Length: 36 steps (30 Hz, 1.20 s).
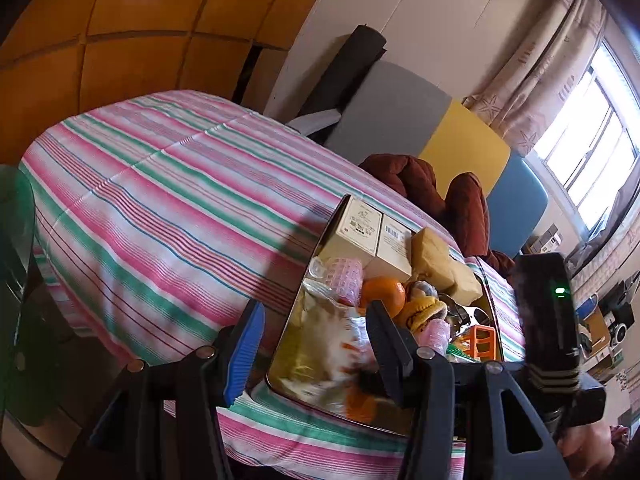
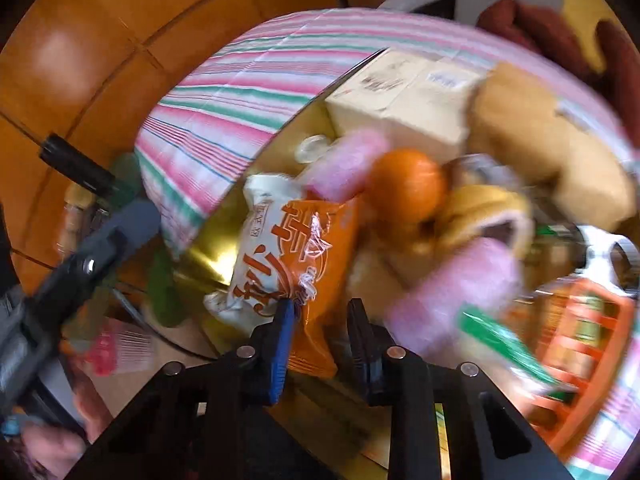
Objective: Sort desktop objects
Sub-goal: 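Lower the muffin bag and cracker pack into the tray and open both tools, then move both tools back toward the green box, pink sock and sponge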
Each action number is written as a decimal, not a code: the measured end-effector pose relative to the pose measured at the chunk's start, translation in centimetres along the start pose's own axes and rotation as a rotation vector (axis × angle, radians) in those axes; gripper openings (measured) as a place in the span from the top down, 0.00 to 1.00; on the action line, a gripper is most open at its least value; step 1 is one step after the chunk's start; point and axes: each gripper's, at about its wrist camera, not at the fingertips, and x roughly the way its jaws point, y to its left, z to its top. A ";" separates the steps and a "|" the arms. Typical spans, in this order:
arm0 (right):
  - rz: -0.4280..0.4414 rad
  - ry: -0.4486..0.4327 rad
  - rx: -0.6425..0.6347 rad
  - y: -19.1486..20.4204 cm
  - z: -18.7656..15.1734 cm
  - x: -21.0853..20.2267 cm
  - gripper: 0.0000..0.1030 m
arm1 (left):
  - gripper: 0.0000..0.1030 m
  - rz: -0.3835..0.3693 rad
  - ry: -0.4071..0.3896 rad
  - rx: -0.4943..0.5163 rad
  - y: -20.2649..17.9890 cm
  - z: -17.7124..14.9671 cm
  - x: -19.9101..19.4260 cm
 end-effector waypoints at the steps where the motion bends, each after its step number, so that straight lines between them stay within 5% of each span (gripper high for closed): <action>1: 0.033 0.011 0.003 0.2 0.1 0.6 0.73 | 0.48 0.004 -0.002 0.001 0.0 0.1 0.0; 8: 0.101 -0.062 0.042 -1.3 -0.5 -3.0 0.68 | 0.48 -0.005 0.014 0.014 -0.2 0.4 0.5; 13: 0.060 -0.164 0.104 -4.4 -1.9 -7.6 0.48 | 0.48 -0.031 0.064 0.058 -2.3 0.0 1.7; 23: -0.006 -0.225 0.224 -9.0 -4.5 -11.1 0.45 | 0.42 -0.128 0.208 0.276 -10.4 -1.6 4.3; 36: -0.160 -0.285 0.459 -21.4 -12.2 -17.1 0.41 | 0.42 -0.256 0.319 0.527 -23.0 -5.6 6.7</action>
